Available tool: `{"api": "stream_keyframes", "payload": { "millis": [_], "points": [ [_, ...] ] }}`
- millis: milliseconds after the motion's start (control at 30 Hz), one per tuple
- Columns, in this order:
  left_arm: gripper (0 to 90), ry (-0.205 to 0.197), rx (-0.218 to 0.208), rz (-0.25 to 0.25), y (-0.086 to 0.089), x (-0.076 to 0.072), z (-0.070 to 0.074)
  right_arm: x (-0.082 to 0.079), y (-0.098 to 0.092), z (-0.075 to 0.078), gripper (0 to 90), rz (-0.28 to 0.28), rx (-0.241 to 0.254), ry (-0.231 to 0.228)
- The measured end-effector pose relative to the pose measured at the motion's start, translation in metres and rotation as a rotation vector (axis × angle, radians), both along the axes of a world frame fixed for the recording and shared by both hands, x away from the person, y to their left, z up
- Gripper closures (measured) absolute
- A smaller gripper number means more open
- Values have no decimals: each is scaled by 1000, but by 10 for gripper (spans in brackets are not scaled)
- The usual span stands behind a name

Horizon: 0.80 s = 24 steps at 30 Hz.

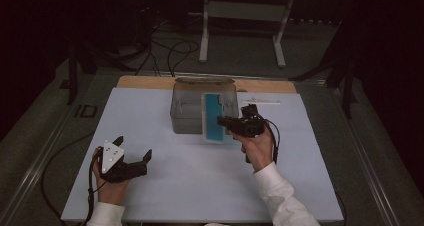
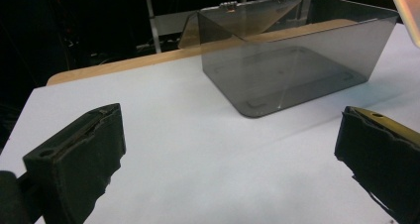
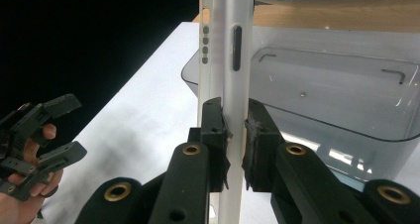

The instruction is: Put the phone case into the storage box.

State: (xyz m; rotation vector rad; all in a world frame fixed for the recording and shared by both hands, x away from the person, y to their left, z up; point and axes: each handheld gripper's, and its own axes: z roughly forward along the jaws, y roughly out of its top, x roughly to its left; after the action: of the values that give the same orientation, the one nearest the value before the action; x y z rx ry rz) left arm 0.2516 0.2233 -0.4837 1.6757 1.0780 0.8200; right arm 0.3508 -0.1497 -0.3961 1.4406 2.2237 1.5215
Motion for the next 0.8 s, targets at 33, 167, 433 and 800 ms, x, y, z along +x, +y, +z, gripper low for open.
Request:
{"api": "stream_keyframes", "payload": {
  "millis": [33,167,433,800],
  "points": [
    [2,-3,-5,-3,1,-1,-1,1,1,1,818,-3,-3,1],
    [2,2,17,-9,0,-3,-6,2,3,6,818,-6,-8,3],
    [2,-20,5,0,3,-8,-8,6,2,11,818,-16,-26,6],
    [3,-30,11,13,5,-11,-8,15,0,23,818,-45,-42,11]
  ]
}}
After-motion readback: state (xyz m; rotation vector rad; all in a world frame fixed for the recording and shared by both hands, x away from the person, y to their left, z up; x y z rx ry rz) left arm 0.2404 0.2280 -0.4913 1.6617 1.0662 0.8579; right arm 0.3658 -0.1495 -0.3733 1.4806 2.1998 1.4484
